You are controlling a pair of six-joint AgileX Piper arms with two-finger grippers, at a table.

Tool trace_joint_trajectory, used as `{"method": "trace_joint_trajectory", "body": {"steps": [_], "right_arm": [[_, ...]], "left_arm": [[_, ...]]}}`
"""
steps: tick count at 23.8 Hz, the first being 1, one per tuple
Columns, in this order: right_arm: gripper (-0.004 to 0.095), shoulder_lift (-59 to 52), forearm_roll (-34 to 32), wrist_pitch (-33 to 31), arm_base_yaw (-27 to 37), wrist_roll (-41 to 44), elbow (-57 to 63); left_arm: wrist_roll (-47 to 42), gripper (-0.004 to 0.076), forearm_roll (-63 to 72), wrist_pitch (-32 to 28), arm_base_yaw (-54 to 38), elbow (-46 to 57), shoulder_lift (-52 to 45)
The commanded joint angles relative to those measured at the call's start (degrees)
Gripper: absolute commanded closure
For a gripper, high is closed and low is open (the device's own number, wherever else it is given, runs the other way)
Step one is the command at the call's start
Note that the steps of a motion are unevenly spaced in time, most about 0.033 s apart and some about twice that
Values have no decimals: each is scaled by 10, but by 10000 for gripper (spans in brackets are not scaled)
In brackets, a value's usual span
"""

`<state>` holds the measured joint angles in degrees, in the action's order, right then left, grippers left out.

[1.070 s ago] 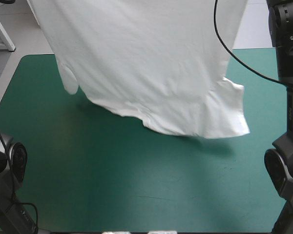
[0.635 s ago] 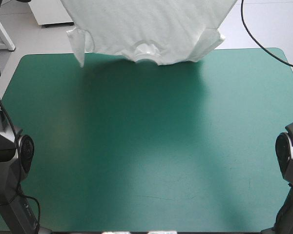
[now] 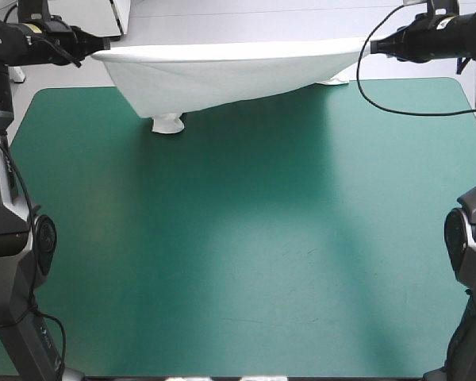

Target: Fold the cloth

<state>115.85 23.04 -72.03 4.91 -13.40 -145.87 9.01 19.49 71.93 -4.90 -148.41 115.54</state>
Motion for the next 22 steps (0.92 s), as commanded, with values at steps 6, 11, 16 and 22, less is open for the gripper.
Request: {"method": "trace_joint_trajectory", "body": {"steps": [6,11,16,22], "right_arm": [[925,-108,10,5,16,-35,259],[925,-158,5,5,10,-35,404],[925,-268,-14,5,-9,-40,610],[925,-371,-103,9,-101,-42,763]], "left_arm": [[-22,733,3,19,-7,265,-148],[-22,733,3,19,-6,376,-183],[-19,733,-21,19,33,584,-263],[-37,733,-105,19,70,741,-350]]}}
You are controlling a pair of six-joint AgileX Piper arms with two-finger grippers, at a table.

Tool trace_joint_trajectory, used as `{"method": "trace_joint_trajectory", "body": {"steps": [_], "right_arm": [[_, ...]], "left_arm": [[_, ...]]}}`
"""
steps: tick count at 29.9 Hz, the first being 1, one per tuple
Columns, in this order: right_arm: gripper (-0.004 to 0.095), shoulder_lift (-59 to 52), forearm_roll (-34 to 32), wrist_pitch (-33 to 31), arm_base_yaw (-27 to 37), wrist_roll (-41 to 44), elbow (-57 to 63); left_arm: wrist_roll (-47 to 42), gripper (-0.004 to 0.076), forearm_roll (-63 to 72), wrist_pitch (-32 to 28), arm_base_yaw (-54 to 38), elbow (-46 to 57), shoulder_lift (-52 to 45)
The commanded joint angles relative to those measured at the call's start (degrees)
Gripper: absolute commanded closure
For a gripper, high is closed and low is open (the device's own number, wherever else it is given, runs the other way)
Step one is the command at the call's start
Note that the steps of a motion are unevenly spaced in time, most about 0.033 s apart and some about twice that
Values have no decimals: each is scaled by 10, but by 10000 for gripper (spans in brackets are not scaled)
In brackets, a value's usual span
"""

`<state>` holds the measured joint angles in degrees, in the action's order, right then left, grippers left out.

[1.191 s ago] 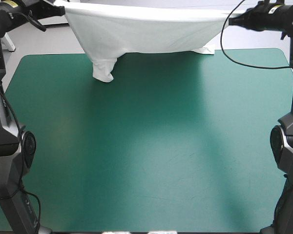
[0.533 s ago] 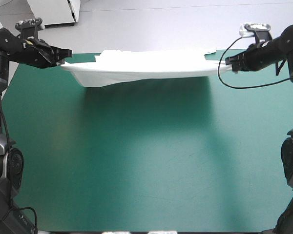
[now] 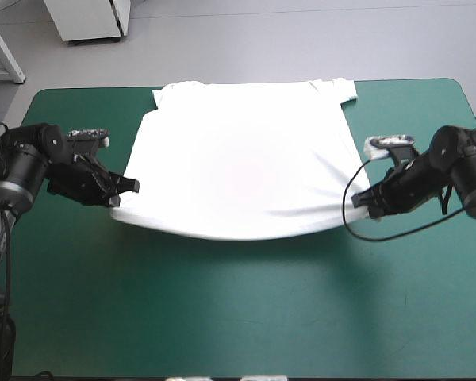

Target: Fold the cloth

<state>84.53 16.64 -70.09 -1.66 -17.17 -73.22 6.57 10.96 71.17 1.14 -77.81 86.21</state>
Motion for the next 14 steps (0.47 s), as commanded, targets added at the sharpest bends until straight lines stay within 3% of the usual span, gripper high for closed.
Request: {"method": "trace_joint_trajectory", "body": {"steps": [1,4,14], "right_arm": [[925,-68,-66,-10,-48,7,54],[925,-106,-107,-15,-74,49,107],[925,-271,-112,-15,-74,69,267]], "left_arm": [[-14,733,-18,27,12,49,-72],[-17,733,-3,27,22,88,-121],[-71,733,-59,27,89,239,-284]]}}
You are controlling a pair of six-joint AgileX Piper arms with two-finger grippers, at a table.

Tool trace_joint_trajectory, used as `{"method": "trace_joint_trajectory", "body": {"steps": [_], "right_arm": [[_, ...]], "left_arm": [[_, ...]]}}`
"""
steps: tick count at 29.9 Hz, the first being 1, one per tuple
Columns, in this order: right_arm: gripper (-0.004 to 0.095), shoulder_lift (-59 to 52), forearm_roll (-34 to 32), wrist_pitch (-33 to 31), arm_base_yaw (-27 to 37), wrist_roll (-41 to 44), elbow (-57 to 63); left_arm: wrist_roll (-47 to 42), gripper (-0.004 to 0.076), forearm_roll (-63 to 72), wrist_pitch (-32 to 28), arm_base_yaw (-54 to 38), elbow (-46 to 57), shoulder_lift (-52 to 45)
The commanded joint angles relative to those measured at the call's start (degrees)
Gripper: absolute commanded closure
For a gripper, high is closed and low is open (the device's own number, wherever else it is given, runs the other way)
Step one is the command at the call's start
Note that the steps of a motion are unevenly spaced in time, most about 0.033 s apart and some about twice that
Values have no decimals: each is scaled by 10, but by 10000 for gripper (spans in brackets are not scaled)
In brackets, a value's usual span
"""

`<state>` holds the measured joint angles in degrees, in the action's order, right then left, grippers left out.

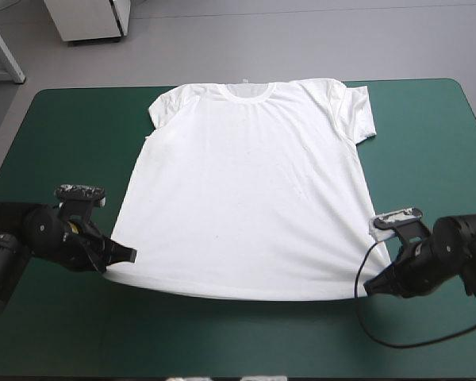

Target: Fold the cloth

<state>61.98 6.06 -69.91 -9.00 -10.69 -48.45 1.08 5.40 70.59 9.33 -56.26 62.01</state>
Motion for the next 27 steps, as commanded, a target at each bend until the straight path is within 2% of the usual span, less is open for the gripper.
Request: {"method": "trace_joint_trajectory", "body": {"steps": [1,7,14,16,19,24,25,27], "right_arm": [[925,-60,-8,-17,0,7,34],[925,-95,-14,-17,0,17,90],[922,-95,-3,-17,0,32,98],[889,-98,4,-17,0,31,95],[743,-109,30,-18,0,31,90],[358,-119,39,-18,0,45,64],[320,-121,35,-18,0,52,54],[288,-122,12,-17,0,53,26]], "left_arm": [[-19,733,-3,32,7,44,-56],[-15,733,16,32,7,128,-88],[-11,732,22,32,7,159,-88],[-3,716,24,34,7,159,-88],[-3,614,33,34,7,159,-94],[-23,331,44,34,7,155,-127],[-32,296,44,34,7,151,-137],[-31,279,41,33,7,129,-142]]}}
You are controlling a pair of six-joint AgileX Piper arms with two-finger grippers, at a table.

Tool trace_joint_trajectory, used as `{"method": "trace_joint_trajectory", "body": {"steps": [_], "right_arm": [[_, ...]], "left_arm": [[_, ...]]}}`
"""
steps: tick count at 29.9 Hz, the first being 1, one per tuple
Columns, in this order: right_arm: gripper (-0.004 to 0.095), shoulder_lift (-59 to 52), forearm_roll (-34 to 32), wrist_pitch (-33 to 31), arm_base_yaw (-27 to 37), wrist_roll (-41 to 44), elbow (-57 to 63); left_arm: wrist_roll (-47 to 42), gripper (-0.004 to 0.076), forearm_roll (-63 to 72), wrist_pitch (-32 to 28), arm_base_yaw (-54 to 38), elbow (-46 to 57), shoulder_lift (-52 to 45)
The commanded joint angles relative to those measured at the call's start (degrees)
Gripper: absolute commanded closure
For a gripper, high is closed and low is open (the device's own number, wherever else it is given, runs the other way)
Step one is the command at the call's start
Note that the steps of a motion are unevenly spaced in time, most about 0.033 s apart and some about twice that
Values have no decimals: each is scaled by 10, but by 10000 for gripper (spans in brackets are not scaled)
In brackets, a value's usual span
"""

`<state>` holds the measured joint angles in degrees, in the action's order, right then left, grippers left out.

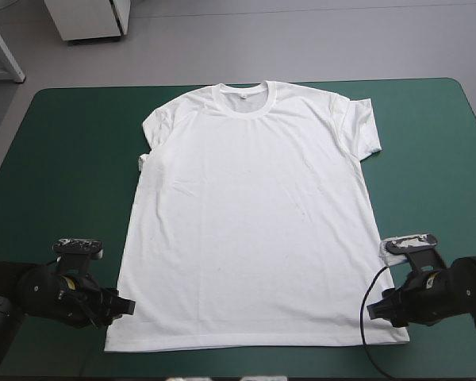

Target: Fold the cloth

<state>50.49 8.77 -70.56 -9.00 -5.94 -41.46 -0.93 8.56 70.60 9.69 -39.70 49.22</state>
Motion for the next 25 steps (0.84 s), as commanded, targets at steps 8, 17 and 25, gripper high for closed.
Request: {"method": "trace_joint_trajectory", "body": {"steps": [8,17,25], "right_arm": [[303,104,-114,-3,0,30,-184],[330,288,-114,7,0,27,-372],[354,409,-114,16,0,24,-483]], "left_arm": [[-8,283,-59,-32,1,-170,109],[1,283,-96,-98,-4,-348,312],[23,283,-43,-123,-53,-446,454]]}}
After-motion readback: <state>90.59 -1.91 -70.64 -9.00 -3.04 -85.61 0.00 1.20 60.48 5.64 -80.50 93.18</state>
